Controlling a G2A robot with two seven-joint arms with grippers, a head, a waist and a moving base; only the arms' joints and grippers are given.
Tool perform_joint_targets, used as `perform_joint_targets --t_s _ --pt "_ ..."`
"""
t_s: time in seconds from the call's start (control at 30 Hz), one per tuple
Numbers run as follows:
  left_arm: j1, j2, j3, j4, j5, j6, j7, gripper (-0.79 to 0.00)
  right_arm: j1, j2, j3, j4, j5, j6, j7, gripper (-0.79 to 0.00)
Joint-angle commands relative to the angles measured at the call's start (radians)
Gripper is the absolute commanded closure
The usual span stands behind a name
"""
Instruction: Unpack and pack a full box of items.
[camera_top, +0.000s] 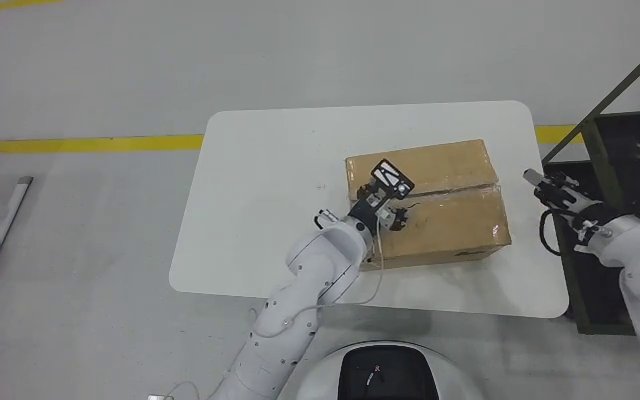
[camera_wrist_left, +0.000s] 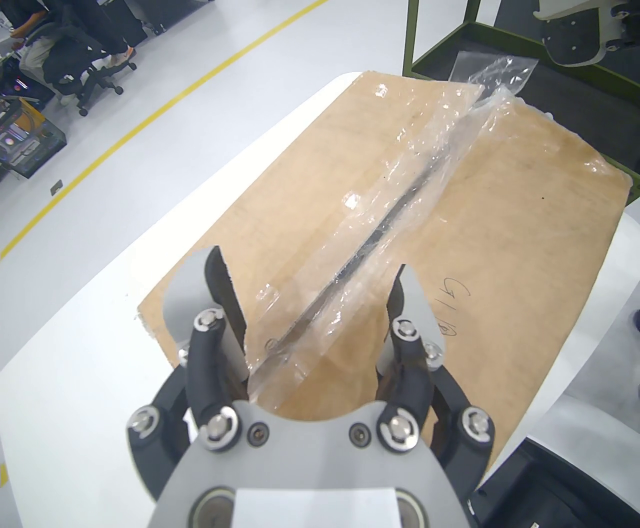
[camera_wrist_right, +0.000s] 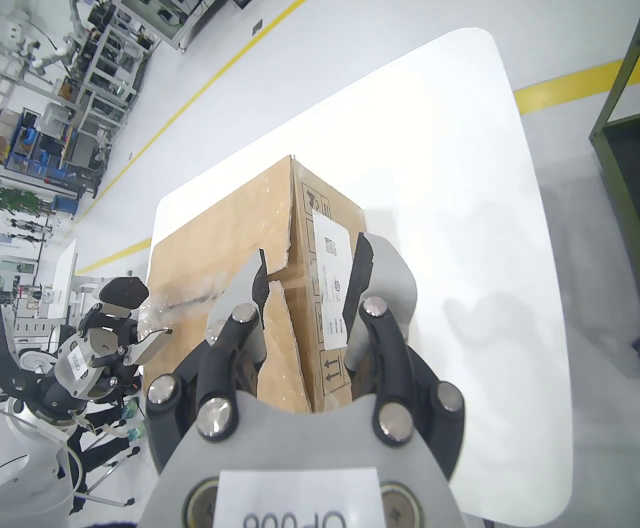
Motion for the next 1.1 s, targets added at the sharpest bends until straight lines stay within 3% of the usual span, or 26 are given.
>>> perform_joint_targets --t_s 0.0,0.13,0.17,0.2,0.4,0.53,0.6,0.67,0.87,1.07 --pt "0.009 0.003 -0.017 -0.028 0.000 0.004 0.001 -0.785 -0.012 -0.003 0.021 -0.013 0.048 -0.010 -0.026 -0.314" --pt "0.039 0.011 -0.060 -0.094 0.002 0.003 -0.009 -0.785 -0.023 -0.009 0.026 -0.037 0.108 -0.038 -0.071 -0.188" --pt "0.051 0.014 -0.078 -0.116 0.005 0.008 -0.011 -0.785 -0.022 -0.011 0.021 -0.044 0.131 -0.048 -0.087 -0.055" --pt "0.068 0.018 -0.095 -0.136 0.008 0.015 -0.015 -0.785 -0.021 -0.013 0.015 -0.048 0.145 -0.059 -0.102 0.000" --pt "0.191 0.043 -0.239 -0.271 0.081 0.082 -0.044 -0.785 0.004 -0.023 -0.087 -0.074 0.168 -0.200 -0.191 0.000" --pt "0.271 0.058 -0.321 -0.304 0.157 0.101 -0.039 -0.785 0.033 -0.028 -0.202 -0.060 0.051 -0.280 -0.251 0.000" --pt "0.309 0.065 -0.365 -0.318 0.175 0.113 -0.032 -0.785 0.060 -0.030 -0.286 -0.045 -0.103 -0.320 -0.305 0.000" --pt "0.334 0.069 -0.392 -0.329 0.183 0.120 -0.029 -0.785 0.084 -0.037 -0.360 -0.033 -0.161 -0.347 -0.351 0.000" --pt "0.359 0.075 -0.418 -0.347 0.193 0.111 -0.032 -0.785 0.173 -0.047 -0.537 0.009 -0.471 -0.352 -0.331 0.000" --pt "0.353 0.075 -0.404 -0.339 0.194 0.098 -0.030 -0.785 0.206 -0.054 -0.588 0.043 -0.545 -0.344 -0.323 0.000"
